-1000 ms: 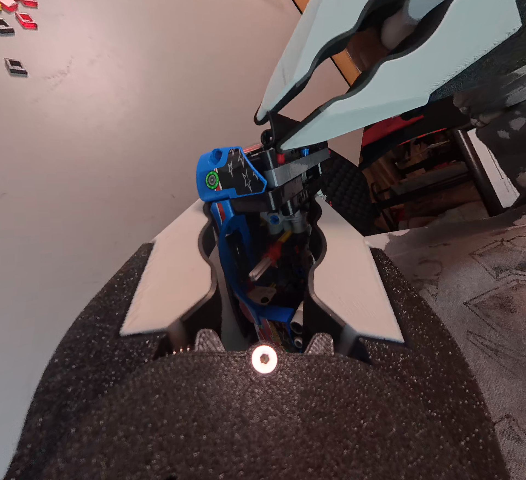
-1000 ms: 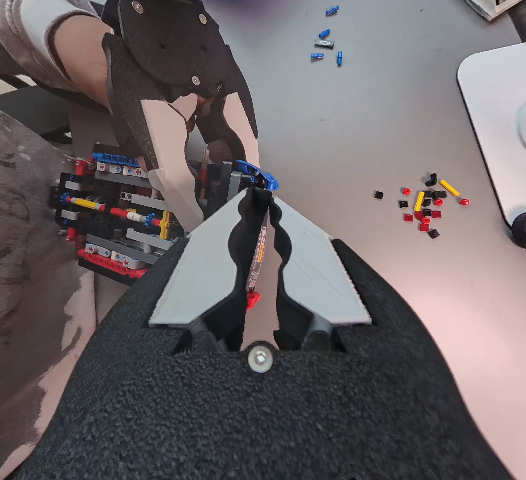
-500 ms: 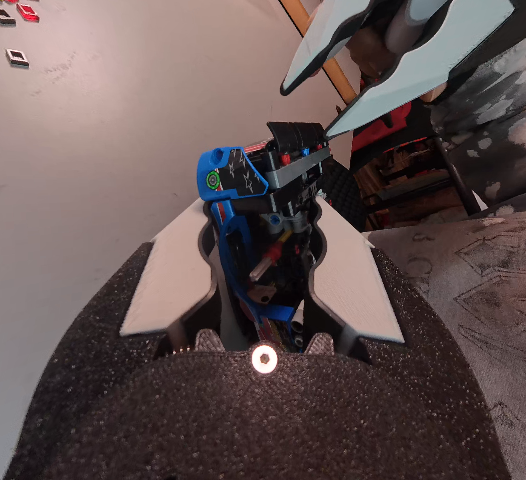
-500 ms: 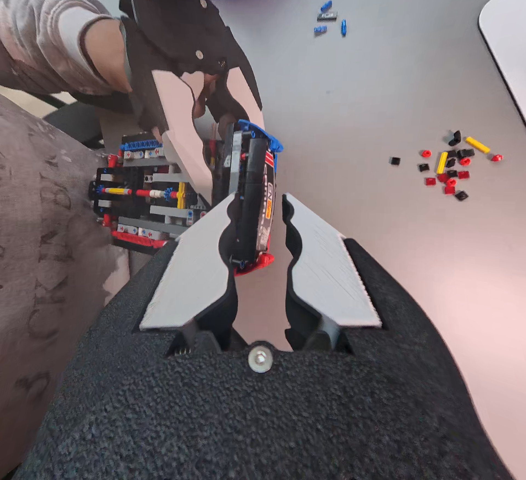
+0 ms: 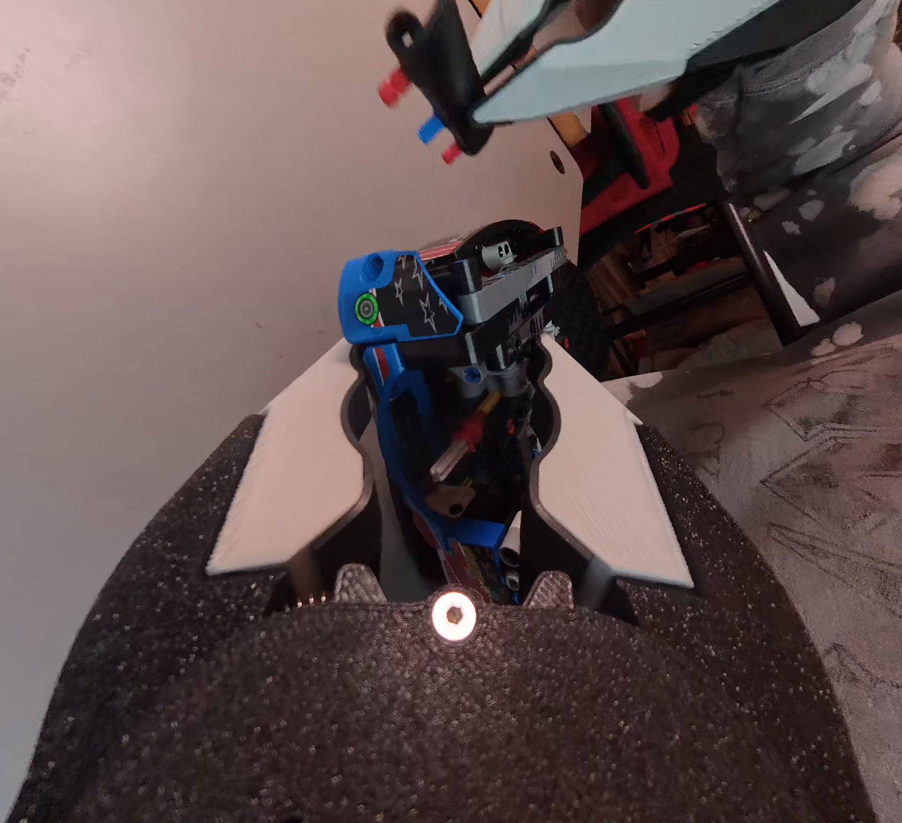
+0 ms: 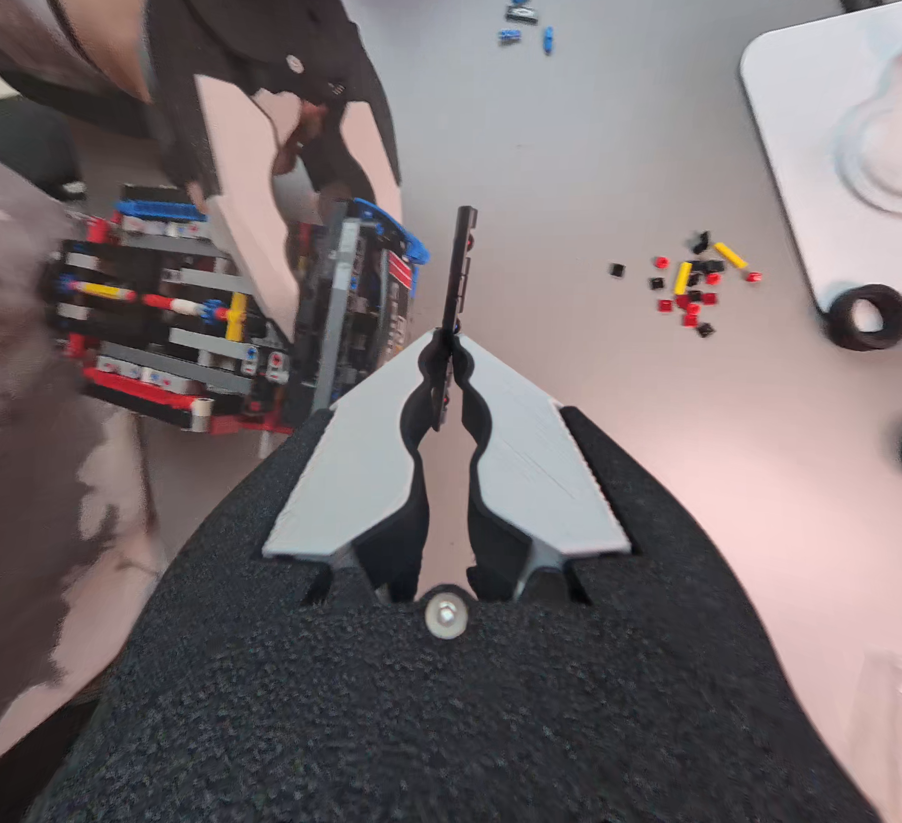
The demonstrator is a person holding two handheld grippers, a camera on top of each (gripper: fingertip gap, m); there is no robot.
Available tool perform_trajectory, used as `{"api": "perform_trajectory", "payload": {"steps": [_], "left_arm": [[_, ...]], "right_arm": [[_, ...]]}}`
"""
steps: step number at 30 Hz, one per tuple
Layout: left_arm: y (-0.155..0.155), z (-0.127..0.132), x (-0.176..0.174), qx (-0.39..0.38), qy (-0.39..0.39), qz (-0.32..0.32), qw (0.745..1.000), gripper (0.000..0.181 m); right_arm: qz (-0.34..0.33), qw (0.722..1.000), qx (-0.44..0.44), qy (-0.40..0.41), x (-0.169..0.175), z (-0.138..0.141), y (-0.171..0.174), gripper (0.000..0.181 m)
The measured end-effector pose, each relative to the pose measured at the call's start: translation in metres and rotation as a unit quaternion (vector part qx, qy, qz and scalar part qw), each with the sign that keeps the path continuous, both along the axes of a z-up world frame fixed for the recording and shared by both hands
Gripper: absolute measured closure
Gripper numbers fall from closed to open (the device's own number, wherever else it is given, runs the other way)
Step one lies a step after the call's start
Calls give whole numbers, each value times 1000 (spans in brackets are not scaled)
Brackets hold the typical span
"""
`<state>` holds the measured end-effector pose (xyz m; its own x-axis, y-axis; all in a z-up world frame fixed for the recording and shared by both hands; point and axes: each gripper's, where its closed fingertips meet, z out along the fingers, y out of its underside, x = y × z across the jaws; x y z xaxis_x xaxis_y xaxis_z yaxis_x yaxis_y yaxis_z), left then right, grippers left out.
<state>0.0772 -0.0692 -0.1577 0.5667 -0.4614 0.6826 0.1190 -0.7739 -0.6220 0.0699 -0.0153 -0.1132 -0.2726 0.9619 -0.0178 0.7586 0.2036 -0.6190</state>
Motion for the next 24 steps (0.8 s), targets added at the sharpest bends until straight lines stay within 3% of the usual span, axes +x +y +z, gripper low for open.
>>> {"api": "perform_trajectory", "payload": {"steps": [2, 7, 12, 20, 24], "left_arm": [[3, 1, -1, 1, -2, 5, 1000, 118], [6, -2, -8, -7, -18, 13, 1000, 117], [12, -4, -12, -15, -34, 16, 999, 117], [30, -5, -22, -33, -57, 23, 998, 119], [49, 6, -28, -5, -62, 33, 998, 121]], "right_arm": [[9, 1000, 7, 8, 0, 0, -4, 179], [-64, 990, -112, 57, 0, 15, 15, 178], [-125, 963, -215, 106, 14, 19, 34, 177], [-189, 933, -257, 168, 56, 9, 49, 177], [-217, 918, -264, 201, 81, 12, 58, 177]]}}
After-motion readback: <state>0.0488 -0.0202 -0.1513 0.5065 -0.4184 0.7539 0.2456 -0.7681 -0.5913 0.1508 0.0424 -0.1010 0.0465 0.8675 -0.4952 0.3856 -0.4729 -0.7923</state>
